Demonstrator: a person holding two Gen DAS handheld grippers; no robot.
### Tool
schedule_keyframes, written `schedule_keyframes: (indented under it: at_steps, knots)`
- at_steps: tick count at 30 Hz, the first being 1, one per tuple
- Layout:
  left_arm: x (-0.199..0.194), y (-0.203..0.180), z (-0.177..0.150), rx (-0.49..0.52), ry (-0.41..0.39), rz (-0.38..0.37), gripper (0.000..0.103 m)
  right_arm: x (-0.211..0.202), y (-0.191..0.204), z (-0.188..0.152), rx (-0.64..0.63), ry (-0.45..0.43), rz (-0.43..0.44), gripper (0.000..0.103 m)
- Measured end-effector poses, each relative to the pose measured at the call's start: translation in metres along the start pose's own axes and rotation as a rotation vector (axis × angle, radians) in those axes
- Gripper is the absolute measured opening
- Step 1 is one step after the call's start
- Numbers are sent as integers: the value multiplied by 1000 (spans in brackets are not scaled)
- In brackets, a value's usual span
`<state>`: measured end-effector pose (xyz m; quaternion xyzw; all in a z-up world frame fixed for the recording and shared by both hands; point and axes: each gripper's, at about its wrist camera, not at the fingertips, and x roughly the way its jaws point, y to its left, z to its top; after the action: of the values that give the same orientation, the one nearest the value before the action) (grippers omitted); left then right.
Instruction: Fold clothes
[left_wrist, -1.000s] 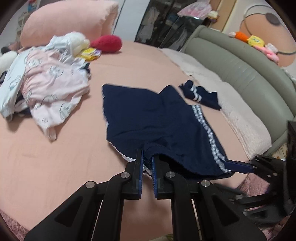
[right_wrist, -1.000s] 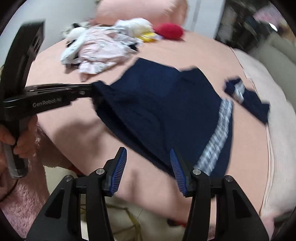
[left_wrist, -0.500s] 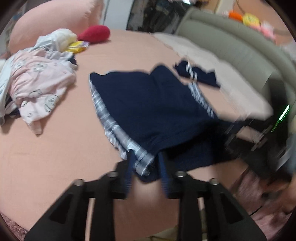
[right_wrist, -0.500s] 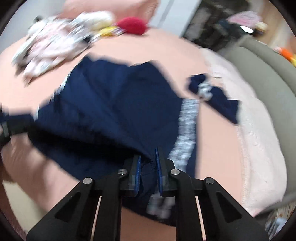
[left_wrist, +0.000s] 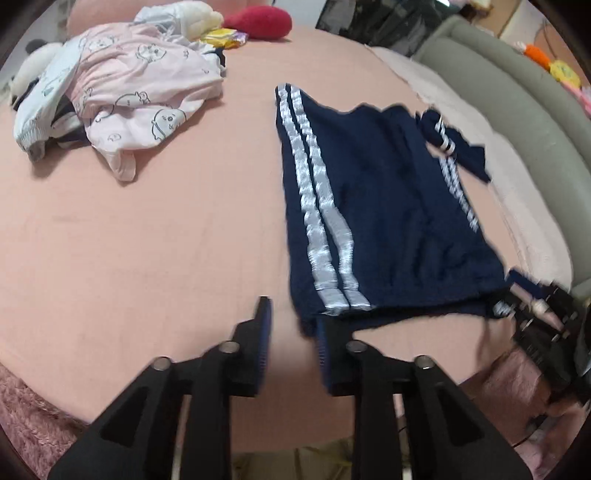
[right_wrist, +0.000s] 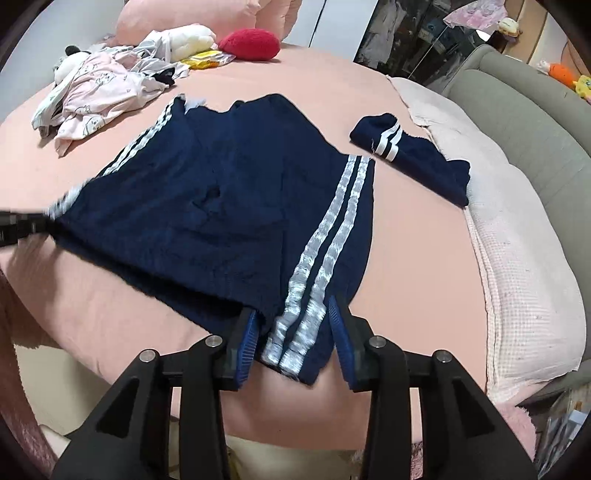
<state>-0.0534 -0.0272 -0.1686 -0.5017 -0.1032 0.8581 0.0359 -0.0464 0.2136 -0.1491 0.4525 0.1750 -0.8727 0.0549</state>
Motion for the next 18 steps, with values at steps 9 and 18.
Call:
schedule_keyframes:
  at_steps: [9,18]
  knots:
    - [2,-64,-2,354,-158,170,35,0,13,-3,-6,-7,42,39]
    - [6,-10,10,147,-96,229,9,16,6,-7,32,57,8,68]
